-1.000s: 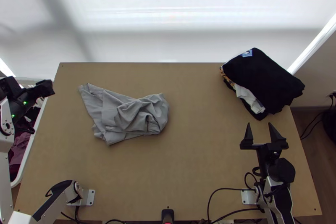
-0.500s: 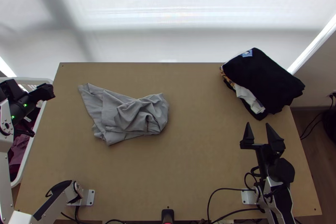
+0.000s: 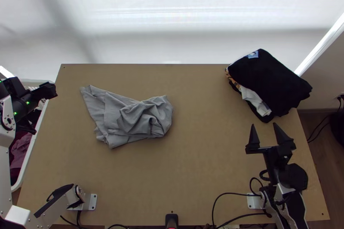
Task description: Fold the t-shirt
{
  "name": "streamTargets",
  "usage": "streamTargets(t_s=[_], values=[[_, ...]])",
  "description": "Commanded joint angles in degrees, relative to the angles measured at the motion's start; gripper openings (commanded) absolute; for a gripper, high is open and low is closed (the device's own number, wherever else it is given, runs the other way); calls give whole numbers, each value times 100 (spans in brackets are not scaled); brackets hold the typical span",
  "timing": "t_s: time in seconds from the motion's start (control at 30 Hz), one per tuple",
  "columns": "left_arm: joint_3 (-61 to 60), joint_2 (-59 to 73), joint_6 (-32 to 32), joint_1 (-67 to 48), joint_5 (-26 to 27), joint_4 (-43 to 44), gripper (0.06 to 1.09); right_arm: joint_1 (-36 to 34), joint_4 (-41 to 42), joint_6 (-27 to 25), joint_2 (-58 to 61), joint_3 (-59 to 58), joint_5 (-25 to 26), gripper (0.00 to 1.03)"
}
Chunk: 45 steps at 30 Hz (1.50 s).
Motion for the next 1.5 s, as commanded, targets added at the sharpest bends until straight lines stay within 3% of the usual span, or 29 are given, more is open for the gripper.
streamTargets(t_s=[0.0,0.3,0.6,1.07,1.13,1.23,1.37,1.47], values=[[-138,24,122,-11,0,256,104,218,6,-442,593,687,-32,98],[-323,-3,61,-46,44,476,104,1149,-82,-697,3142,2805,-32,98],[-595,-214,113,-29,44,625,104,2687,-873,-574,5586,4967,241,98],[-1114,-750,149,138,44,722,104,3558,-1884,718,8679,7261,206,97],[-1166,-811,157,138,36,731,104,3566,-2218,1061,9145,7788,153,97],[-1210,-873,157,147,36,731,104,3566,-2939,1632,9848,8676,-102,89],[-1254,-917,157,156,36,731,104,3637,-3308,2072,10516,9502,-322,88],[-1272,-926,157,173,36,731,104,3654,-4169,2555,11228,10742,-453,88]])
